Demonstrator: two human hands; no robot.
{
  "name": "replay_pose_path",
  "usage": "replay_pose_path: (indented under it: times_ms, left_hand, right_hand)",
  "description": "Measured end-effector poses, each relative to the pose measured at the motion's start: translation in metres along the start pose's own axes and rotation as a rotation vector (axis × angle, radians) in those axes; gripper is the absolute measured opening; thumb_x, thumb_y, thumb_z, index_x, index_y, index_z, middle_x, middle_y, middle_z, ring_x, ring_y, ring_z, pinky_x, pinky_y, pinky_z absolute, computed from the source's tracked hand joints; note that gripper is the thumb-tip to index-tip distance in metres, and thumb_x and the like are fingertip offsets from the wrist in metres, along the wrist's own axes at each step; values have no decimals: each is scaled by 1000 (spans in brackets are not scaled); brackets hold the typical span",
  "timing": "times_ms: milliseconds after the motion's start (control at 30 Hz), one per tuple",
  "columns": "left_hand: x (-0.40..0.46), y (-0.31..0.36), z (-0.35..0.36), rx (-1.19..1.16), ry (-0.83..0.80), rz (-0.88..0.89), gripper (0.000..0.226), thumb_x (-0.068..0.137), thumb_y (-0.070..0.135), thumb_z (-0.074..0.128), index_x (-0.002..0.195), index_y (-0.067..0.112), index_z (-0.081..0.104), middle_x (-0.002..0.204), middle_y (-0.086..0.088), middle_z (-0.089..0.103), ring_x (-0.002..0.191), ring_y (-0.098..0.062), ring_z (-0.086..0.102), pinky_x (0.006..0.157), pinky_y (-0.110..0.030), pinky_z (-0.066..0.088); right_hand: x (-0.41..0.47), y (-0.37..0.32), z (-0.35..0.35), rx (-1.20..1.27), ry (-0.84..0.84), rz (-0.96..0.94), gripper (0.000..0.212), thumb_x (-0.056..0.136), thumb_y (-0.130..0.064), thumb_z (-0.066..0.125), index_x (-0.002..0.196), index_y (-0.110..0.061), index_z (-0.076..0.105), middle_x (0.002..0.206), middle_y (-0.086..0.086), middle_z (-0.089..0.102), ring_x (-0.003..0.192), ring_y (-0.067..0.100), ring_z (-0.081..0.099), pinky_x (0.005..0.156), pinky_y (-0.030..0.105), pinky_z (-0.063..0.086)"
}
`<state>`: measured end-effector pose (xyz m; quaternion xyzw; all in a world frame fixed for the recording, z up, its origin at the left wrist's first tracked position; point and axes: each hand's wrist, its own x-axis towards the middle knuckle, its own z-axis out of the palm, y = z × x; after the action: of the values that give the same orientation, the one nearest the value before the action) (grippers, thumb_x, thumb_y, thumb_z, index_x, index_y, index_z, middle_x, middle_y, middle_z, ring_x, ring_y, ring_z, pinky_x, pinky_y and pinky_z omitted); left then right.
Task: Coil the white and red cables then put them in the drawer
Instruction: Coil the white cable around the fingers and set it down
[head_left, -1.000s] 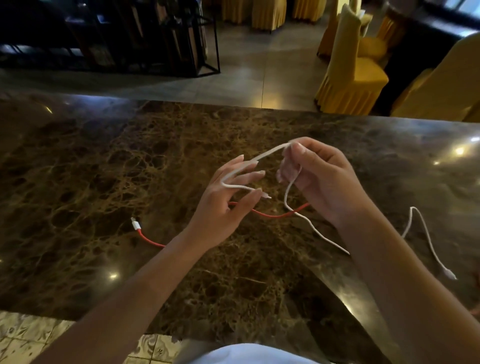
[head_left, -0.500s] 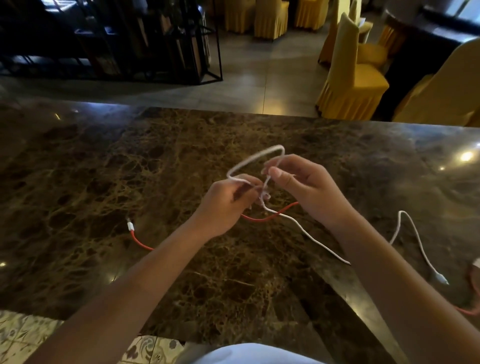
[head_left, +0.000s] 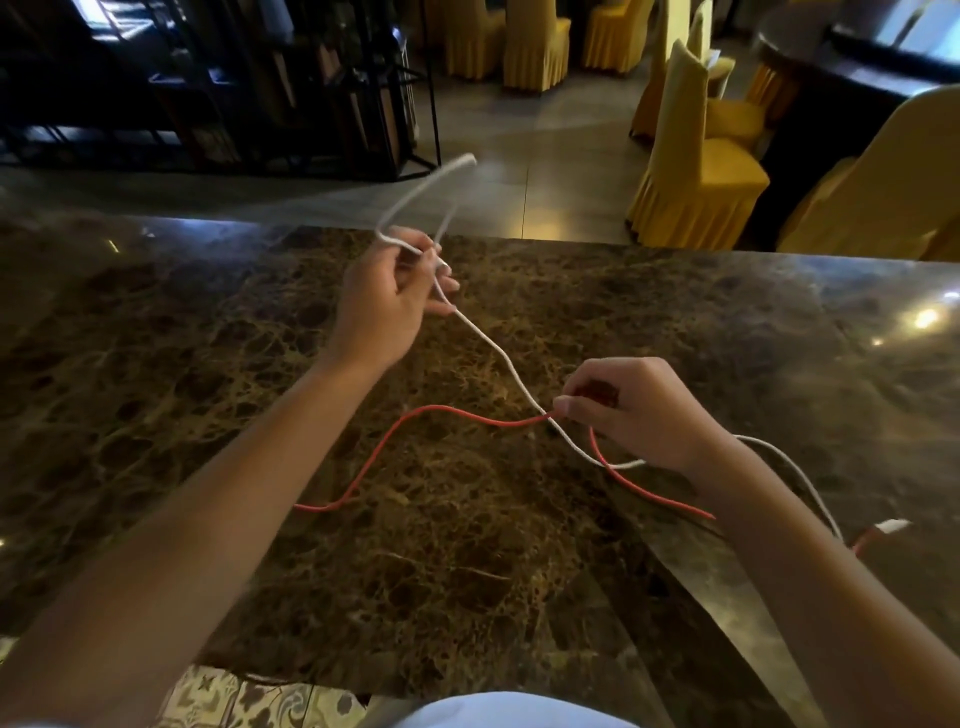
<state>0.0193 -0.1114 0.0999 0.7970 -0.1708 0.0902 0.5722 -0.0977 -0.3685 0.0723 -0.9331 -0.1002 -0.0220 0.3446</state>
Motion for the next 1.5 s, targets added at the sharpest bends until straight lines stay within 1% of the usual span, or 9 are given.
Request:
replay_pose_path:
  times_ms: [367, 567, 833, 1033, 1167, 1267, 1333, 1400, 1500]
  left_hand:
    - [67, 18, -52, 375, 262, 238, 14, 108, 19, 53, 116, 10, 60, 108, -8, 69, 95, -13, 73, 86, -22, 61]
    - [74, 13, -83, 630, 432, 332, 26, 106, 16, 46, 117, -3, 61, 115, -22, 60, 101, -27, 61, 82, 3, 32]
    - [62, -10, -76, 599, 287, 226, 21, 107, 19, 51, 113, 2, 62, 113, -21, 64, 98, -24, 63, 83, -10, 44]
    - [7, -6, -10, 461, 27, 237, 14, 104, 14, 61, 114, 7, 68, 107, -9, 70, 94, -21, 71, 81, -31, 62]
    - [-23, 10, 15, 344, -119, 224, 17, 102, 13, 65, 116, 8, 72, 105, -3, 73, 90, -10, 72, 79, -16, 59]
    - [-41, 17, 29, 290, -183, 194, 17, 101, 13, 68, 116, 12, 74, 103, 3, 72, 87, -8, 71, 75, -17, 58]
    - [-49, 14, 36, 259, -236, 161, 17, 101, 12, 66, 115, 15, 75, 100, 3, 74, 84, -12, 73, 75, -25, 60]
    - [-54, 8, 38, 217, -286, 99, 20, 104, 11, 60, 117, 15, 74, 104, -2, 76, 89, -23, 73, 81, -39, 61]
    - [-57, 1, 31, 195, -269, 52, 31, 104, 0, 50, 126, 8, 71, 127, -9, 72, 110, -21, 71, 96, -43, 59]
  right_hand:
    - [-2, -8, 1, -394, -402, 192, 8, 95, -40, 67, 90, -34, 68, 80, -17, 62, 82, 8, 62, 68, 26, 50]
    - [-18, -5, -4, -343, -605, 349, 15, 100, -34, 63, 88, -26, 70, 74, -4, 77, 63, 0, 66, 63, 23, 52]
    - [-13, -10, 0, -264, -615, 454, 14, 100, -31, 64, 94, -19, 69, 82, 2, 78, 66, 17, 75, 56, 25, 58]
    - [-3, -10, 15, -322, -264, 249, 26, 96, -45, 67, 115, -28, 65, 112, -8, 64, 104, 14, 65, 81, 29, 54]
    - [2, -18, 0, 29, 246, 206, 77, 89, -49, 74, 153, -21, 41, 146, 2, 54, 123, 15, 58, 102, 44, 54]
    - [3, -34, -20, 61, 362, -6, 84, 90, -52, 73, 159, -23, 34, 160, 0, 42, 143, 19, 45, 112, 48, 47]
    - [5, -42, -27, 7, 311, -202, 56, 93, -43, 70, 142, -18, 59, 148, 2, 57, 141, 21, 50, 112, 50, 46]
    - [6, -47, -29, 43, 217, -307, 25, 96, -34, 67, 107, -13, 76, 109, 1, 73, 107, 16, 67, 89, 44, 56]
    - [1, -52, -28, 220, -14, -225, 23, 99, -25, 69, 83, -9, 72, 69, -9, 61, 59, 8, 55, 56, 20, 42]
